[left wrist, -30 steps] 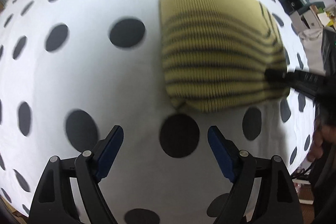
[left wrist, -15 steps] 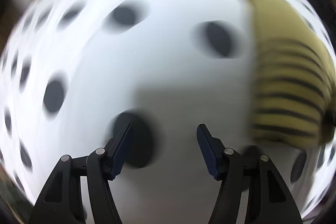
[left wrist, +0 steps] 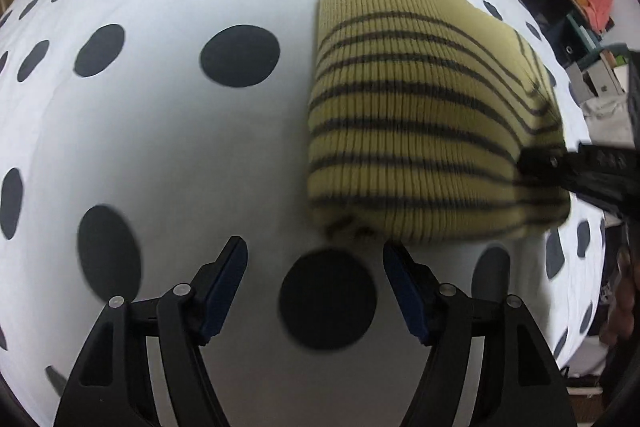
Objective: Fold large clothes
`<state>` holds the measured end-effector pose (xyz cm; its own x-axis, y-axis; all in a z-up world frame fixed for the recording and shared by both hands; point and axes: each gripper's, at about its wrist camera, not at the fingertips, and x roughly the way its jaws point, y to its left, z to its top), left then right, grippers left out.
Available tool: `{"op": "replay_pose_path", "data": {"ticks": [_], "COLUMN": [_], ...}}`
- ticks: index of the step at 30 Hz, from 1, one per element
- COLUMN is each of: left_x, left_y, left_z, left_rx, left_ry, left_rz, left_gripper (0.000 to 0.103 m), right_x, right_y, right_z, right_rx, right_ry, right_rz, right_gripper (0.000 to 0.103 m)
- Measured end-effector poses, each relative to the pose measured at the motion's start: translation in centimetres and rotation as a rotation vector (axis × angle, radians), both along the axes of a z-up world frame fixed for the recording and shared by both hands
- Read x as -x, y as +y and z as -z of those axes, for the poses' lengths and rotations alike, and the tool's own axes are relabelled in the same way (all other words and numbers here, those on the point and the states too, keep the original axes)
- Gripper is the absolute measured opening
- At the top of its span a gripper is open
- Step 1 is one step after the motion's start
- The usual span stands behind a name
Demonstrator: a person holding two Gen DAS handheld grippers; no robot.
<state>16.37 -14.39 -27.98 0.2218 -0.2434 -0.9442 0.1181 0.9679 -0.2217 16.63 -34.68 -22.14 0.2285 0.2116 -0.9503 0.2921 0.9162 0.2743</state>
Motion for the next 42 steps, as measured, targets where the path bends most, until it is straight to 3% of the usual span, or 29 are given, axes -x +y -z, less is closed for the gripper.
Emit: {"op": "replay_pose_path", "data": {"ticks": [3,6,10,16,17,18,19,21,22,24,28,30,32,34,36,37,42], "left_x": [-1.7,-2.0,-2.2,-1.3,-1.5,-1.3,-1.3,-1.5,-1.8,-2.5,-3.4,-3.6,-4.1,-3.5,-3.0,-2.9,-5.4], "left_y": [-0.3,-0.8,0.3,1.3,1.4,2.3,3.9,7.0,7.1,6.1,1.1,-1.6,-3.3,-2.8,-1.2,-0.8,-1.6], "left_z": [0.1,0.5,0.3,-0.1,0.0,0.0,0.0,-0.8,-1.5,-3.4,-6.6,-6.5,-3.9,-1.1,-1.0,-1.9,-7.7], "left_rx": [-0.017,-0.163,-0.179,-0.236,-0.261,-0.314,-0.331,-0.236,-0.203,-0.139,0.049,0.047,-0.072,-0.103,-0.101,-0.084,0.074], "left_ry": [-0.026,-0.068,-0.019,-0.005,0.003,0.014,0.046,0.110,0.105,0.056,-0.016,-0.028,0.039,0.138,0.171,0.157,-0.027], "left_rz": [-0.001,0.014,-0.080,-0.073,-0.089,-0.125,-0.177,-0.268,-0.264,-0.208,-0.053,0.017,0.067,0.055,0.010,0.000,0.007], "left_gripper": [0.073,0.074,0.074,0.074,0.070,0.055,0.053,0.052,0.052,0.054,0.058,0.067,0.069,0.071,0.074,0.074,0.072], "right_x": [0.0,-0.1,-0.3,-0.6,-0.6,-0.6,-0.6,-0.4,-0.3,0.1,-0.3,-0.5,-0.3,0.3,1.0,1.2,-0.7], "right_y": [-0.1,0.0,0.5,0.6,0.6,0.6,0.5,0.3,0.3,0.7,1.9,1.6,0.8,-0.6,-1.3,-1.3,-1.4], "right_z": [0.0,0.1,0.1,0.1,0.2,0.2,0.1,-0.4,-1.0,-3.0,-3.3,-1.9,-0.4,0.5,-0.3,-0.8,-4.4], "right_rx": [-0.003,-0.005,0.021,0.022,0.022,0.022,0.026,0.013,0.012,0.001,-0.026,-0.016,0.019,-0.005,-0.030,-0.040,-0.093], "right_ry": [-0.001,0.000,0.009,0.020,0.020,0.021,0.023,0.022,0.000,-0.080,-0.092,-0.054,-0.005,0.026,0.021,0.002,-0.181], "right_rz": [-0.004,-0.006,-0.020,-0.029,-0.029,-0.027,-0.023,0.000,0.008,0.000,-0.038,-0.029,-0.009,0.031,0.059,0.061,0.077], "right_gripper": [0.004,0.004,0.004,0.004,0.004,0.004,0.004,0.004,0.005,0.005,0.005,0.005,0.004,0.000,0.001,0.005,0.005]}}
